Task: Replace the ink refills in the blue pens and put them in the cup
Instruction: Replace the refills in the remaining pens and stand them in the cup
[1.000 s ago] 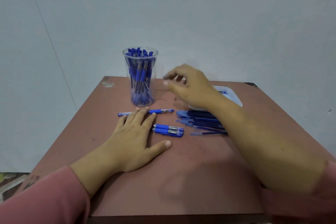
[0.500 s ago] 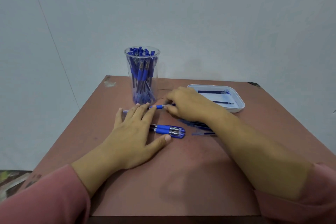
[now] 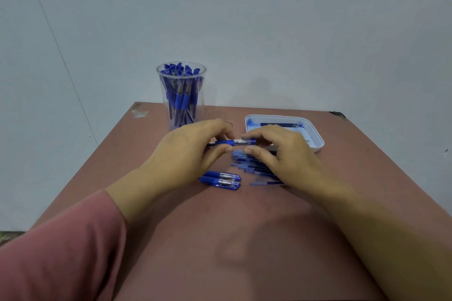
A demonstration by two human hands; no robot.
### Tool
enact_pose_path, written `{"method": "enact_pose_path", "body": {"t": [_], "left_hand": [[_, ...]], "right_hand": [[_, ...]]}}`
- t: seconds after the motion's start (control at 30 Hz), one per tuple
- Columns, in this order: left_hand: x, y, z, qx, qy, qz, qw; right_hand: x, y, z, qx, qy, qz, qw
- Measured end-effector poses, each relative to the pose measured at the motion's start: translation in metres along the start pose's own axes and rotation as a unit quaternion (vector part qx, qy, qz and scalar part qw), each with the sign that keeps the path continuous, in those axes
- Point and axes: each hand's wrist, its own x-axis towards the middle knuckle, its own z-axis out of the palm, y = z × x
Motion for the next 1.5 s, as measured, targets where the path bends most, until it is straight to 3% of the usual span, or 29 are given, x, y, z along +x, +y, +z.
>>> {"method": "enact_pose_path", "body": {"t": [0.33,0.73,1.3,1.5], "left_hand": [[-0.011,-0.012,0.007,-0.051,0.051,0.017,0.997],[-0.007,-0.013,0.013,-0.035,0.030,0.069,0.997],[-0.012,-0.015,0.001,-0.138,-0.017,-0.004,0.990],[-0.010,-0.018,0.001,-0.032,-0.022,-0.006,0.999]], "right_hand": [[0.003,-0.006,0.006,0.068,0.001,-0.013,0.998],[0.003,-0.005,0.008,0.050,0.020,0.012,0.998],[-0.001,-0.001,-0.002,-0.031,0.068,-0.054,0.996],[0.001,0.001,0.001,-0.003,0.010,-0.008,1.000]]}}
